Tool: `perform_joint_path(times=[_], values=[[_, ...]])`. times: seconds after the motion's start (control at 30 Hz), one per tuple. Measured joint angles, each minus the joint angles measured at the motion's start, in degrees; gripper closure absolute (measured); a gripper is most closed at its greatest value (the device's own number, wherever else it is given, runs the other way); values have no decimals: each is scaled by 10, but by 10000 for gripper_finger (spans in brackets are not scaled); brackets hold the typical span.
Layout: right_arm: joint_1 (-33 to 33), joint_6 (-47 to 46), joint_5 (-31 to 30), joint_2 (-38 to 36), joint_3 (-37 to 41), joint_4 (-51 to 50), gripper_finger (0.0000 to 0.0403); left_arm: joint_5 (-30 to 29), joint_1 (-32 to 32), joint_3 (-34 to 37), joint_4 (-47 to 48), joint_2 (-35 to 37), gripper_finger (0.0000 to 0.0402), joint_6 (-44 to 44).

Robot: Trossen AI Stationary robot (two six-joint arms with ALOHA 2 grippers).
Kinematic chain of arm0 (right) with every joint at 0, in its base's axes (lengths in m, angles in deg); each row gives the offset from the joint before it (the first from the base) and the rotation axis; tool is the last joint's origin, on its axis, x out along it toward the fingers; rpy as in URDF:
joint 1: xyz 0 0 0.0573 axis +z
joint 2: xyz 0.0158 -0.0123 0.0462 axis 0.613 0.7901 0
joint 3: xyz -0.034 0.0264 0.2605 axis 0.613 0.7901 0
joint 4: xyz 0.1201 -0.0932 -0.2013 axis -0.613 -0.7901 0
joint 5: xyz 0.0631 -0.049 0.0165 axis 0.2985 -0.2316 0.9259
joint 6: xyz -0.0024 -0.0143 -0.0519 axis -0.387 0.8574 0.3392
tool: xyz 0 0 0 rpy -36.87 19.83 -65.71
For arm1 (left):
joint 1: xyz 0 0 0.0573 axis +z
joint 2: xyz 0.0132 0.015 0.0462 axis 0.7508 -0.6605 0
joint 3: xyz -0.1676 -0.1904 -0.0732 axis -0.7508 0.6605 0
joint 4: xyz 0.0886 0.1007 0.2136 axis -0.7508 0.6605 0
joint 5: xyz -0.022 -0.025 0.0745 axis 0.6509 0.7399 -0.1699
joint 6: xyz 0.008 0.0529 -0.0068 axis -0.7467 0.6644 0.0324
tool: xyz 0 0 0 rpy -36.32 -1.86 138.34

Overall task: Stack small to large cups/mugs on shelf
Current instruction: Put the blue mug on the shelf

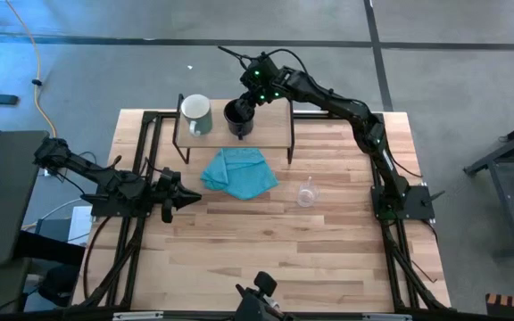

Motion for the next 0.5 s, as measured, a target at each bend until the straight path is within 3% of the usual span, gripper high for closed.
perform_joint_path(times=[0.5], values=[[-2, 1, 8, 0, 0, 5, 249, 0, 0, 0, 0, 0, 376, 0]])
